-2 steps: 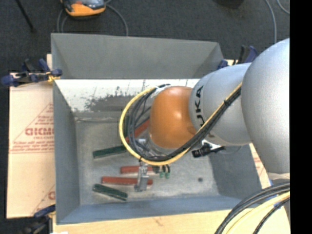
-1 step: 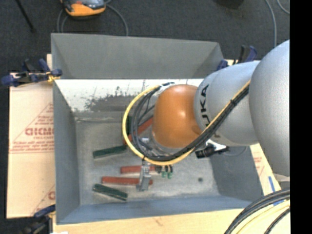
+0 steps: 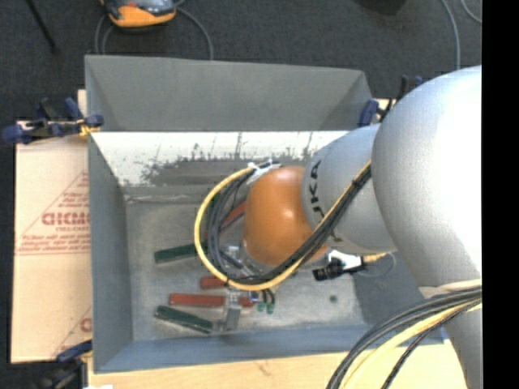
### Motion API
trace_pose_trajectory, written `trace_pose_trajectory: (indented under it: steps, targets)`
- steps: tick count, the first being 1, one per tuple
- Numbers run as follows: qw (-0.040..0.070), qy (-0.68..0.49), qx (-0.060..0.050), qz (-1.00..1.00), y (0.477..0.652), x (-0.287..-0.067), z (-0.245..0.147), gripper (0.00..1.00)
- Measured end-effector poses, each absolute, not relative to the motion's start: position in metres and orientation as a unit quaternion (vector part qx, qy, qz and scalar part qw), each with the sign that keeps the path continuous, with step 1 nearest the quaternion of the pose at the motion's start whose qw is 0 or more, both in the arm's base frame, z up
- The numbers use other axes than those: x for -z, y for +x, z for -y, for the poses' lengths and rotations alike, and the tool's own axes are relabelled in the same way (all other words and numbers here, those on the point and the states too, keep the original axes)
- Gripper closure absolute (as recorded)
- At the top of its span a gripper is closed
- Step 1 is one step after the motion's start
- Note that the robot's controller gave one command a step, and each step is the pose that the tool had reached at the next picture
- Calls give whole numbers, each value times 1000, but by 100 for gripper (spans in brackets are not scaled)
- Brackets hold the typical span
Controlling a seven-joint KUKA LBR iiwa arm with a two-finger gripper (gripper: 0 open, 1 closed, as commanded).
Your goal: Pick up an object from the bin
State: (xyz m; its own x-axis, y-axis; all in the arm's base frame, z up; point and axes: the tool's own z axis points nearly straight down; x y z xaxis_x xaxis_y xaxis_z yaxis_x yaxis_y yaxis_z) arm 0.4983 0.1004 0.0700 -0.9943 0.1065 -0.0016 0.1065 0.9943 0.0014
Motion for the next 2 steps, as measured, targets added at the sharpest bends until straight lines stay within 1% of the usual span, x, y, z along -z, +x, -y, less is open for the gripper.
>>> trace_pose_trajectory:
  steps: [1,2]
  targets:
    - [1,66,-1,-998,500,-70,-106,100]
    - [1,66,-1,-998,500,-70,-106,100]
